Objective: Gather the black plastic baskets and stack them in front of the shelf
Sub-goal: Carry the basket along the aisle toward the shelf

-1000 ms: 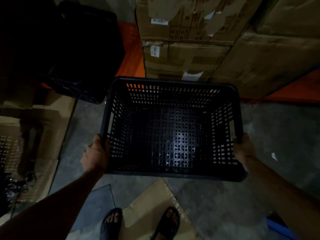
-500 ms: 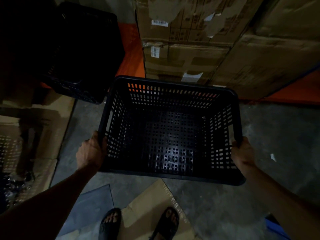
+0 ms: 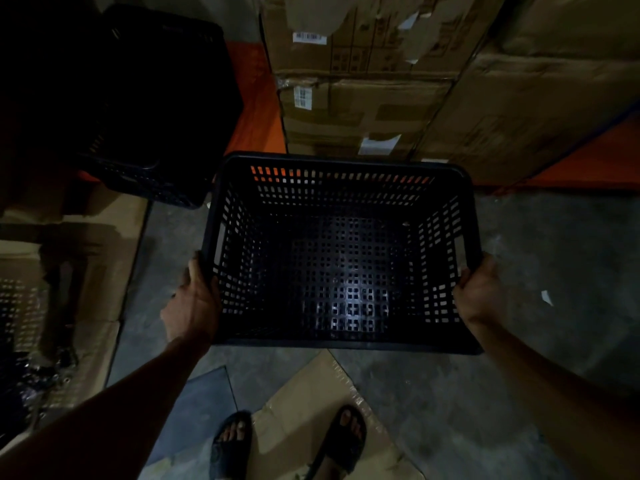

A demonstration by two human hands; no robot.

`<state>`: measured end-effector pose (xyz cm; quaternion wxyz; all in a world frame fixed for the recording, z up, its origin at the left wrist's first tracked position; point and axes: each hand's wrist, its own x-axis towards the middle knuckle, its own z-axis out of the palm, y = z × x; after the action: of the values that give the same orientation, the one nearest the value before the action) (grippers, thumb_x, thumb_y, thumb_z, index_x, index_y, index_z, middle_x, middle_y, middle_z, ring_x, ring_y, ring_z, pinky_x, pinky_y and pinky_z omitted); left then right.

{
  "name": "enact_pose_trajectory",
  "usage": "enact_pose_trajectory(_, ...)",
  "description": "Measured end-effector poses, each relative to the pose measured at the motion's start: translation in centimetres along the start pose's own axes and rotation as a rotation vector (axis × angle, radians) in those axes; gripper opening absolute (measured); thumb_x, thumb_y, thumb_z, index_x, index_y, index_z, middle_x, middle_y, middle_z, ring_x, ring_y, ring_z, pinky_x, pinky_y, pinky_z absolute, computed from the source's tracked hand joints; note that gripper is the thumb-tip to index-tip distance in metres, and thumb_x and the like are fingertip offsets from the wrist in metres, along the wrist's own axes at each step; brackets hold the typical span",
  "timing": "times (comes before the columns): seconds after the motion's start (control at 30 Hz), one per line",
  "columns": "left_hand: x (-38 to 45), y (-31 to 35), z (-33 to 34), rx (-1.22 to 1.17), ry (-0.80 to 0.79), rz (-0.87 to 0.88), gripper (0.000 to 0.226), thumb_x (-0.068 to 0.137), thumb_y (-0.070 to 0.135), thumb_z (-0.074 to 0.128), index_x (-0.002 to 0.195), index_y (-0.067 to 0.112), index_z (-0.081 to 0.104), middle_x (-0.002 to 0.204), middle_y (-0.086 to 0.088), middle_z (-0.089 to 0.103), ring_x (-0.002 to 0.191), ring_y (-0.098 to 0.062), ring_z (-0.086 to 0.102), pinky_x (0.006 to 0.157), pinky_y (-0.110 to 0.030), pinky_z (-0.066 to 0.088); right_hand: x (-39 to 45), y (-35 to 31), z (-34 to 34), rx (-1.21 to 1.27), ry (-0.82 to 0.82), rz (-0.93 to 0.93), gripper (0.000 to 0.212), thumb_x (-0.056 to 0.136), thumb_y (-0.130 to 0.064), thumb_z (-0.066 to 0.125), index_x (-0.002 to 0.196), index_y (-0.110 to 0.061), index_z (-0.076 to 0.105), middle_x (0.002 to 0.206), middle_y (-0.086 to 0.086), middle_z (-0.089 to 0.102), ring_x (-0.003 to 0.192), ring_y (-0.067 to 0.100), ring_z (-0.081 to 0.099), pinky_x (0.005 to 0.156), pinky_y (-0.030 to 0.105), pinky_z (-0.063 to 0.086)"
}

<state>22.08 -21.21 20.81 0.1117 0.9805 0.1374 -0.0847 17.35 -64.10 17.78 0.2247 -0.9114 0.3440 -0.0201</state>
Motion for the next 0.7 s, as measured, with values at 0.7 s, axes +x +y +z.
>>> enact_pose_trajectory(0.7, 0.7, 0.4, -0.3, 0.004, -0.05, 0.054, 0.087, 0.094, 0.017, 0.041, 0.145, 0.051, -0.021, 0.124, -0.015, 0.055, 0.085, -0.04, 0.064, 0.059, -0.046, 0.042, 1.6, 0.2, -1.0, 0.096, -0.184, 0.017, 0.08, 0.085, -0.013, 0.052, 0.146, -0.044, 0.011, 0.11, 0.015, 0.064, 0.081, 0.037, 0.063, 0.071, 0.038, 0.047)
